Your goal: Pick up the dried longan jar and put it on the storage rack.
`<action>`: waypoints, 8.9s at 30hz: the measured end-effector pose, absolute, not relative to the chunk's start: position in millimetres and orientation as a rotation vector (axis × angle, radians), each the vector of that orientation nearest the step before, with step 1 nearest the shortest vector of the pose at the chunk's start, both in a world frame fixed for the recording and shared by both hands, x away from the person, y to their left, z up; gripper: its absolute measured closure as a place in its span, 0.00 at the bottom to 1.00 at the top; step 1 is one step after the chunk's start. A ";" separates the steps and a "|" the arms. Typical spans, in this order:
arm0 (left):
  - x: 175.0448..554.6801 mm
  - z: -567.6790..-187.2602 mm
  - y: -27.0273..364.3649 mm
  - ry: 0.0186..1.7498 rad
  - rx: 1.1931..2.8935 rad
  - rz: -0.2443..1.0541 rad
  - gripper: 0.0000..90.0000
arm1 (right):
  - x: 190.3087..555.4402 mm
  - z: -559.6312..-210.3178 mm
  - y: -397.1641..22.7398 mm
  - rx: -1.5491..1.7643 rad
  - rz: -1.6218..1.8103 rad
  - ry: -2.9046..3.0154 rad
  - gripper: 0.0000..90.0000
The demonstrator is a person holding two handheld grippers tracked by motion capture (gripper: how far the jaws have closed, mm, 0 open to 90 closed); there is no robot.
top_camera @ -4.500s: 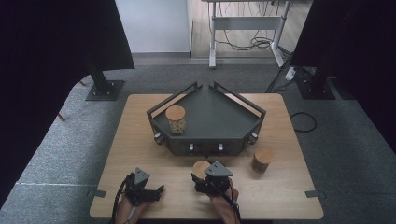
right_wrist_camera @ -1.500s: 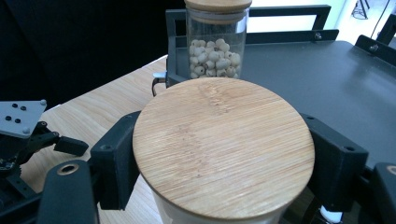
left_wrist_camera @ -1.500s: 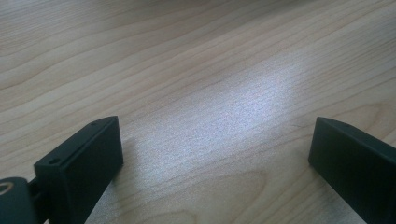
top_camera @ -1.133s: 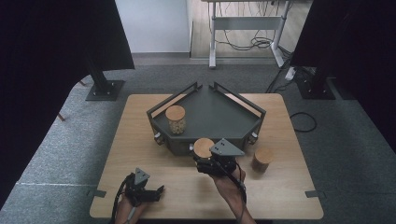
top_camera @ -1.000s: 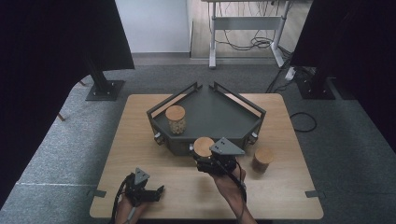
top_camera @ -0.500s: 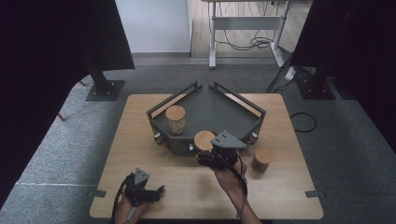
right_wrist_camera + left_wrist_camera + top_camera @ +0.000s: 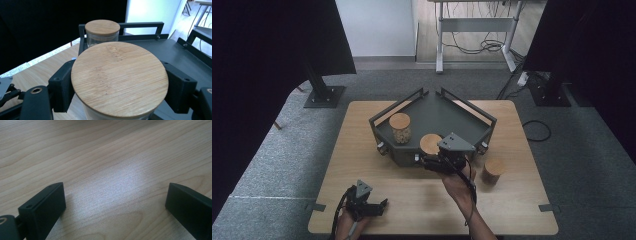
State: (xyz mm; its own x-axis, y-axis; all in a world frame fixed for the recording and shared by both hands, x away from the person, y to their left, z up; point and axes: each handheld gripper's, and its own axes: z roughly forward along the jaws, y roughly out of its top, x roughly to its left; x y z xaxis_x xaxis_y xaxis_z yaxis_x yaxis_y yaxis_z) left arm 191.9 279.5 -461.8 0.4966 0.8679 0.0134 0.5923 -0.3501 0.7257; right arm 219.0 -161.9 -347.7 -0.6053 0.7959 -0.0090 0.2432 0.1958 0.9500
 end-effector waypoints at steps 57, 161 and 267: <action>192.0 -461.8 279.8 1.191 2.075 0.529 0.03 | 280.7 -338.6 -140.4 0.976 1.324 1.918 0.25; 191.8 -461.8 280.6 1.182 2.079 0.526 0.03 | 273.5 -353.7 -160.4 0.999 1.294 1.953 0.05; 190.7 -462.0 278.5 1.201 2.072 0.533 0.02 | 193.7 -394.8 -237.7 1.052 1.253 1.966 0.07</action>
